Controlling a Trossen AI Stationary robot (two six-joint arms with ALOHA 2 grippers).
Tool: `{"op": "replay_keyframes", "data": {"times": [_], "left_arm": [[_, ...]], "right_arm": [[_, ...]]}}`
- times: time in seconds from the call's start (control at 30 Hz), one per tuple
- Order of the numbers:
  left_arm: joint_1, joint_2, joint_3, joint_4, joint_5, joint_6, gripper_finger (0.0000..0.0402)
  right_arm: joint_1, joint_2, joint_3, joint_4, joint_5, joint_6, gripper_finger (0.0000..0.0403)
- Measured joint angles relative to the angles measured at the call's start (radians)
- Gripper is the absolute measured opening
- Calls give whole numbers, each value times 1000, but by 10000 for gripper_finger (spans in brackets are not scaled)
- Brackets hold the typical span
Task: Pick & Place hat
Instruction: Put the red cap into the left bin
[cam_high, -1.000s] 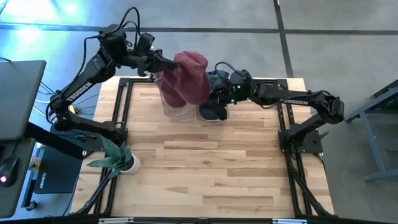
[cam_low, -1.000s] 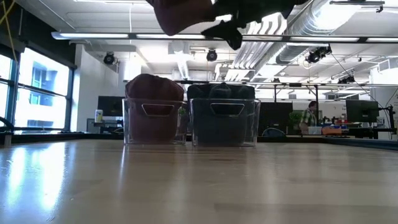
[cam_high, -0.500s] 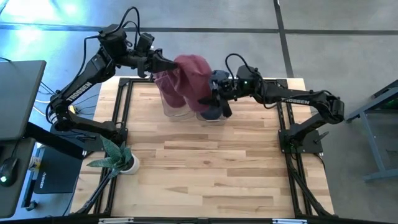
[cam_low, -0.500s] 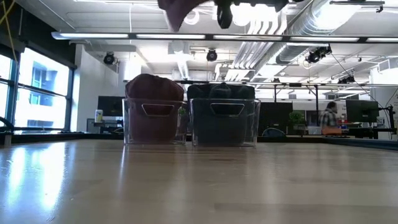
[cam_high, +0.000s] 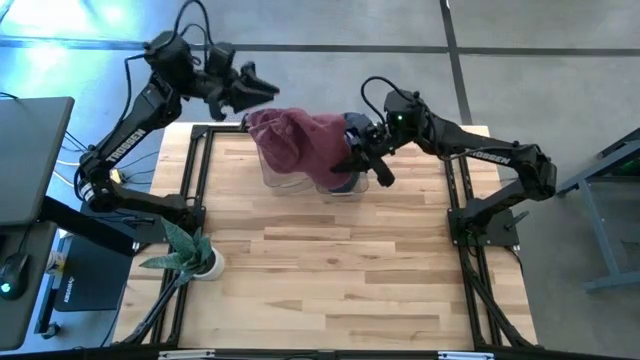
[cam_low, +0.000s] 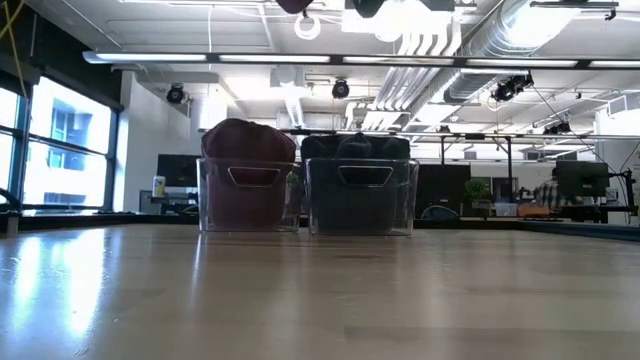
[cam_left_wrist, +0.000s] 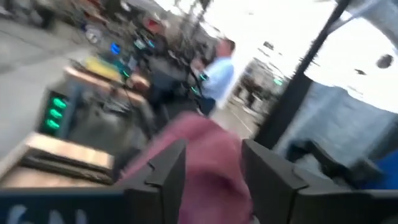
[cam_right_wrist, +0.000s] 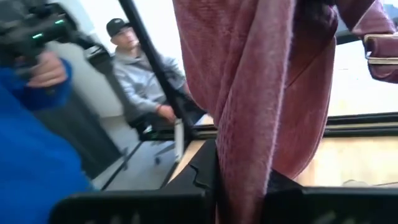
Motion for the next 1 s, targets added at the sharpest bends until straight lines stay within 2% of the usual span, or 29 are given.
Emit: {"op": "replay_keyframes", "data": {"times": [0.13,0.3,0.4,0.47,0.6,0.8,0.9,1.0], "left_arm": [[54,-7,0,2,-104,7,164],[51,3,0,-38,-159,23,133],[-15,51,0,-96,-243,31,105],[-72,97,-1,-100,-256,20,86],[-183,132,-2,-48,-170,-31,50],[-324,192,-2,189,66,-135,8],[-345,198,0,238,59,-130,2],[-303,198,0,230,39,-127,2]], "right_arm": [[-12,0,2,8,-43,0,9],[-28,0,3,9,-29,-4,8],[-38,0,3,11,-29,-14,6],[-45,0,3,10,-29,-9,8],[-56,0,3,-4,-30,4,10],[-67,0,3,-40,-37,-12,8],[-72,0,3,-43,-40,-16,14],[-73,0,3,-48,-32,-16,13]]}}
